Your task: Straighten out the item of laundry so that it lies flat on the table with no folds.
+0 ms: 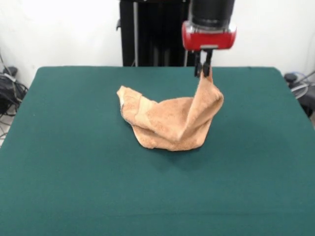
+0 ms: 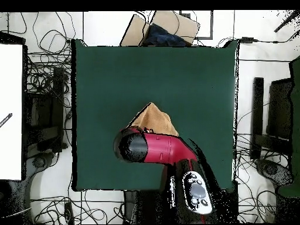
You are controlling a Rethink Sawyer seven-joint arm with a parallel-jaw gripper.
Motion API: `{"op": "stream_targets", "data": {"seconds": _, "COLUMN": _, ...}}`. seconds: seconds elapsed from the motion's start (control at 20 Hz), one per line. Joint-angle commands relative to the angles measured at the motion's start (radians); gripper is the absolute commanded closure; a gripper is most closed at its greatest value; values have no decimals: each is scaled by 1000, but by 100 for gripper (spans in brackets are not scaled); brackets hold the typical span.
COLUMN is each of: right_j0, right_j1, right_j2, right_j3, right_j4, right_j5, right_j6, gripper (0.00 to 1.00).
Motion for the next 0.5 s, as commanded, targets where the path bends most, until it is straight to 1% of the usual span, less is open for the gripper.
{"op": "stream_targets", "data": {"seconds": 0.05, "right_j0": 11, "right_j1": -124, "right_j2": 70, "right_j3": 87, "right_j4": 61, "right_j5": 142, "right_j6": 123, "gripper": 100}}
{"op": "stream_targets", "data": {"seconds": 0.25, "right_j0": -25, "right_j1": -165, "right_j2": 81, "right_j3": 123, "right_j4": 74, "right_j5": 167, "right_j6": 87, "gripper": 100}}
{"op": "stream_targets", "data": {"seconds": 0.5, "right_j0": -96, "right_j1": -270, "right_j2": 57, "right_j3": 170, "right_j4": 78, "right_j5": 271, "right_j6": -5, "gripper": 100}}
